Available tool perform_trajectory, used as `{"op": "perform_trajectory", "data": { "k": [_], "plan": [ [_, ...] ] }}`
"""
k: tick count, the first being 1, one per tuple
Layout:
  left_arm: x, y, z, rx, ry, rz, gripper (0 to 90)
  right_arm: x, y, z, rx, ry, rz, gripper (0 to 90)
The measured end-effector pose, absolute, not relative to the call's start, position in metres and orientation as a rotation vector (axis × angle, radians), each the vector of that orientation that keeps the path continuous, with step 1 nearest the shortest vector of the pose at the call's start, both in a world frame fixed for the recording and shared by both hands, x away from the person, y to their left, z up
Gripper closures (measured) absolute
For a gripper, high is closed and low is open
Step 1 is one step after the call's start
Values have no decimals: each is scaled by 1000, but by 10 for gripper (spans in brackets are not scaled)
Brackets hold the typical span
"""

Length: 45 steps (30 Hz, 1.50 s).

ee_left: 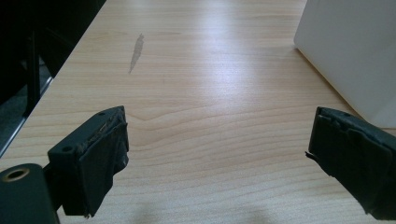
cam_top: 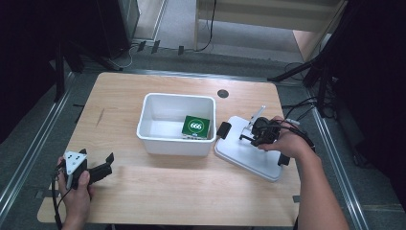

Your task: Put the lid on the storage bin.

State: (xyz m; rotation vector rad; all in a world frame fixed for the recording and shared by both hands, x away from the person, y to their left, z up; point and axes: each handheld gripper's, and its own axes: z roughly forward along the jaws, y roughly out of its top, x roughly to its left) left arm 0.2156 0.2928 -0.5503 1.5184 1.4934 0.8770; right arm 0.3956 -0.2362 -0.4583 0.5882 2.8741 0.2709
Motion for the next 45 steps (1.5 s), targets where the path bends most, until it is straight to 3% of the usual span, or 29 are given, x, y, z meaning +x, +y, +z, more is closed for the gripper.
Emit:
{"op": "perform_trajectory", "data": {
  "k": [9, 22, 31, 45],
  "plan": [
    [216, 293, -550, 1517, 1494, 877, 55, 400, -236, -450, 607, 2852, 282, 811],
    [216, 294, -550, 1517, 1494, 873, 55, 403, -232, -451, 566, 2865, 217, 856],
    [216, 293, -550, 1516, 1495, 873, 55, 399, -238, -446, 485, 2842, 219, 860],
    [216, 293, -550, 1517, 1497, 878, 55, 396, -251, -411, 441, 2820, 238, 859]
  ]
}}
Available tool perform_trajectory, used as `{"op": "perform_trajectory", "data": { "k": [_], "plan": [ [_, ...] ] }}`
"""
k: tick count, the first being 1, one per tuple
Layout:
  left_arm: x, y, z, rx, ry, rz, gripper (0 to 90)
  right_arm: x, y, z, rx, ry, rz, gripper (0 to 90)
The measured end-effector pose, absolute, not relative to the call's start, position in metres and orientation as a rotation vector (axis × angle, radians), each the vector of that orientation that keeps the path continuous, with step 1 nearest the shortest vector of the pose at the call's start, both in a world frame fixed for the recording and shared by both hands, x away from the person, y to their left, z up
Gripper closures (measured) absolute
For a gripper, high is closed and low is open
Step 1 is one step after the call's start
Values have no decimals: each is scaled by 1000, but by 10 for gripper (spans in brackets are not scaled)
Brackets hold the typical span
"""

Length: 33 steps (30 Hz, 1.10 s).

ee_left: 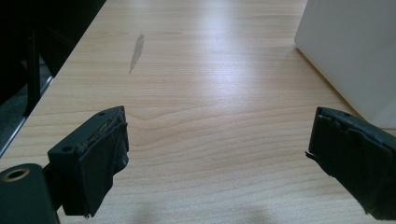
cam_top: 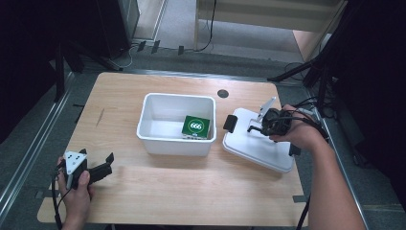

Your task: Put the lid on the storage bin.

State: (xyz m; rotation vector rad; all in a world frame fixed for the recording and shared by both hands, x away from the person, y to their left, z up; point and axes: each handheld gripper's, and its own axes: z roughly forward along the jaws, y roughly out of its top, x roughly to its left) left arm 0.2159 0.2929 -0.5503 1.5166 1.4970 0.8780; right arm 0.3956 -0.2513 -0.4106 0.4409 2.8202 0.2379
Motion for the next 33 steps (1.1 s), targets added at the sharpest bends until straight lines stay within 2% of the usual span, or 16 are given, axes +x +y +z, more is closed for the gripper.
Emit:
{"op": "perform_trajectory", "data": {
  "k": [33],
  "plan": [
    [216, 293, -550, 1518, 1497, 879, 55, 395, -246, -342, 365, 2784, 236, 860]
  ]
}}
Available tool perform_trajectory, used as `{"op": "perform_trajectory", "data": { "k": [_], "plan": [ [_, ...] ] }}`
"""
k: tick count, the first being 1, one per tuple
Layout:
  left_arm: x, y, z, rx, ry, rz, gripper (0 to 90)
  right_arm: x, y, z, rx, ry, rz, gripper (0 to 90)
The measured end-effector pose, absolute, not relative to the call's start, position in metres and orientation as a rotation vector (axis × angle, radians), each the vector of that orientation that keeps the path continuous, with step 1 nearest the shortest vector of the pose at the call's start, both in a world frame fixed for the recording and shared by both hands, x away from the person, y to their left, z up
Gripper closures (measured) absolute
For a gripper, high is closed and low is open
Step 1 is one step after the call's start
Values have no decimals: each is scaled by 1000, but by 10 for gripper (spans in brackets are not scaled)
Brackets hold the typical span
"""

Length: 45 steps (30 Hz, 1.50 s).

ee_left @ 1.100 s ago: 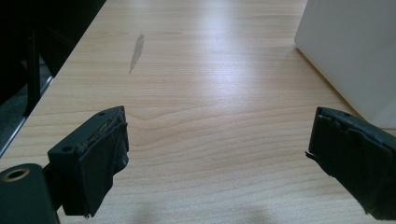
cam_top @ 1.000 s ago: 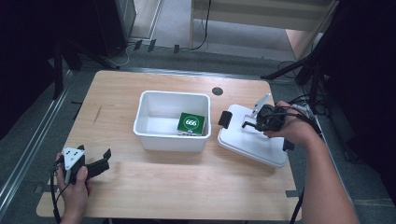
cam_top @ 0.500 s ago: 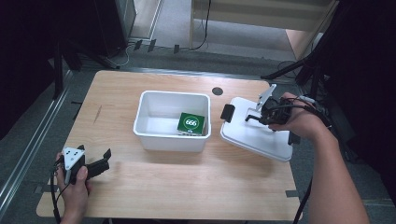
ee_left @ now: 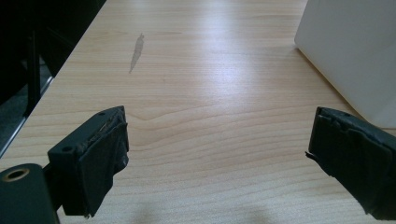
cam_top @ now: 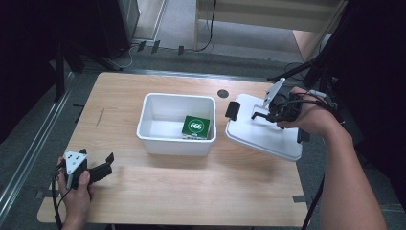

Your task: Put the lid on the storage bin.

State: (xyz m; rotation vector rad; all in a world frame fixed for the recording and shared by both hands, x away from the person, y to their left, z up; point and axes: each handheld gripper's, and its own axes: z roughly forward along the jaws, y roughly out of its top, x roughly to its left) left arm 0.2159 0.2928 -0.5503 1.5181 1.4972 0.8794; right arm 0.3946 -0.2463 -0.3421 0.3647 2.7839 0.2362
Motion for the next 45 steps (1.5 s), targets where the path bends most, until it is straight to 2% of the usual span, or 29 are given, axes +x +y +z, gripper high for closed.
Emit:
{"op": "perform_trajectory", "data": {
  "k": [23, 45],
  "plan": [
    [216, 293, -550, 1518, 1497, 873, 55, 394, -221, -316, 307, 2783, 274, 860],
    [217, 294, -550, 1508, 1502, 863, 55, 401, -157, -310, 202, 2807, 308, 860]
  ]
}}
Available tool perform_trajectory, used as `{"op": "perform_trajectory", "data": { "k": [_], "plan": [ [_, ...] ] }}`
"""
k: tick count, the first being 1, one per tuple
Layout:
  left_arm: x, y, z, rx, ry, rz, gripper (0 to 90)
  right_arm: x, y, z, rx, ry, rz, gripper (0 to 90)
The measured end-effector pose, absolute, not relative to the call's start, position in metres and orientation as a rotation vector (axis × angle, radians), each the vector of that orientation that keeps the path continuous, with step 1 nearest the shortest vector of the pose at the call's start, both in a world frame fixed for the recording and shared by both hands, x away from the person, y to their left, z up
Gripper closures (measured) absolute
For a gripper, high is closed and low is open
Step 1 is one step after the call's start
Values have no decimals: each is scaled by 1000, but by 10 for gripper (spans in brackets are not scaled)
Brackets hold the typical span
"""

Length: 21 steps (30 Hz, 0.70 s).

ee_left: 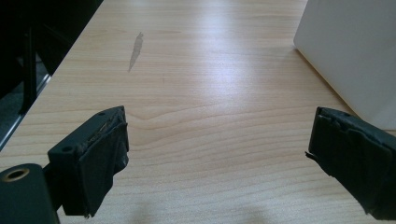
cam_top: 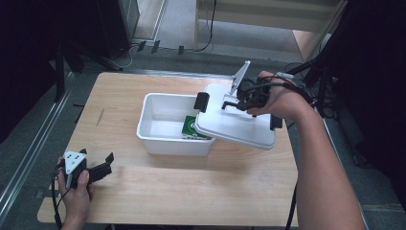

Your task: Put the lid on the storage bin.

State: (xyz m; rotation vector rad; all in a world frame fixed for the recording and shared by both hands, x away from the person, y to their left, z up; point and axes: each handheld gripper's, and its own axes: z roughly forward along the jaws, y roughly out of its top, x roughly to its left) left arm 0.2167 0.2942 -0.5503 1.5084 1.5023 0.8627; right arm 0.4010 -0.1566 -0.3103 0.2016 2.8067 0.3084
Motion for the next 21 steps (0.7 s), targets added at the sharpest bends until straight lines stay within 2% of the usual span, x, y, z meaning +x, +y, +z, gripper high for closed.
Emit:
{"op": "perform_trajectory", "data": {
  "k": [21],
  "plan": [
    [217, 295, -550, 1511, 1503, 852, 55, 405, -89, -309, 65, 2832, 312, 860]
  ]
}}
